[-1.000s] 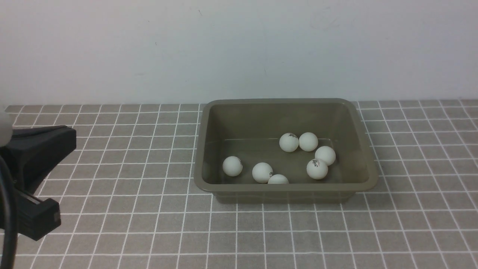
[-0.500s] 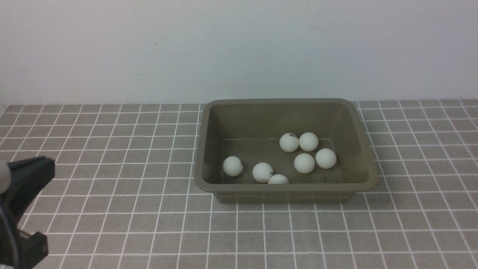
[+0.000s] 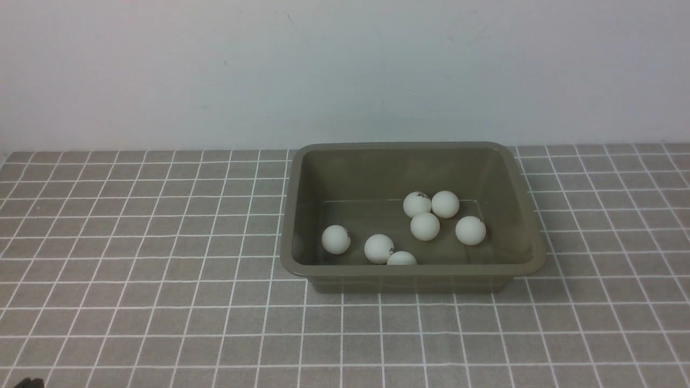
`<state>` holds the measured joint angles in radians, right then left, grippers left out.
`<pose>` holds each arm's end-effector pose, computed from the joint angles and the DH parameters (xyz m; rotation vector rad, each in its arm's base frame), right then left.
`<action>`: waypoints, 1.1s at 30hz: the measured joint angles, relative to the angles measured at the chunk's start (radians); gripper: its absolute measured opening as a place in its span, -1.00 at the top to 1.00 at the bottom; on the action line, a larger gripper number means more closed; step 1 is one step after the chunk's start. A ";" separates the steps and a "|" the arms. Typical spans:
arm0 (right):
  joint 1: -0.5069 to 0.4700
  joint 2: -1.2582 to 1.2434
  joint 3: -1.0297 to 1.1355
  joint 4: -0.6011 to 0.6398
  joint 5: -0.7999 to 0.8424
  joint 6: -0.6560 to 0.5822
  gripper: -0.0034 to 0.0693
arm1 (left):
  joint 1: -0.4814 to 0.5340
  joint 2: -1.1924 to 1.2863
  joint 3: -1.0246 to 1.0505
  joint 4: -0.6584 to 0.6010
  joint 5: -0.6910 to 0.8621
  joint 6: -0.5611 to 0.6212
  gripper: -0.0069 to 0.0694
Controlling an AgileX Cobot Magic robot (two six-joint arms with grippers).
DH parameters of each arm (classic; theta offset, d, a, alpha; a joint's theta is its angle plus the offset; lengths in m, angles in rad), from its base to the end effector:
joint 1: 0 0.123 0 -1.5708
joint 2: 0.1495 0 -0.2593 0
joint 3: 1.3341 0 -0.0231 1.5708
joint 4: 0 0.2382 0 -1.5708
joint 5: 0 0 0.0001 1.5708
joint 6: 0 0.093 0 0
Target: Put the table tennis balls into the box on the grey coffee tablecloth.
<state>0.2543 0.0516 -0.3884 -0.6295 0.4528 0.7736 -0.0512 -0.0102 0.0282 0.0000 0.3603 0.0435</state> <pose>0.0479 -0.0123 0.2982 0.1621 1.5166 0.1597 0.0682 -0.0035 0.1717 0.0881 1.8598 -0.0053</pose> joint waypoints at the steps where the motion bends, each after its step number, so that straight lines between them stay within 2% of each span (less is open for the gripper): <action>1: 0.000 0.000 0.000 0.000 0.000 0.000 0.95 | 0.001 -0.001 0.000 0.000 0.005 0.000 0.83; 26: -0.004 0.000 0.000 0.012 -0.001 -0.001 0.95 | 0.002 -0.001 0.000 0.000 0.007 0.000 0.83; 29: -0.004 0.000 0.001 0.150 -0.005 -0.067 0.95 | 0.002 -0.001 0.000 0.000 0.007 0.000 0.83; 33: -0.004 0.006 0.022 0.361 -0.047 -0.311 0.95 | 0.002 -0.001 0.000 0.000 0.007 0.000 0.83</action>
<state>0.2506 0.0576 -0.3662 -0.2687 0.4055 0.4630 -0.0493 -0.0109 0.0282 0.0000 0.3676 0.0432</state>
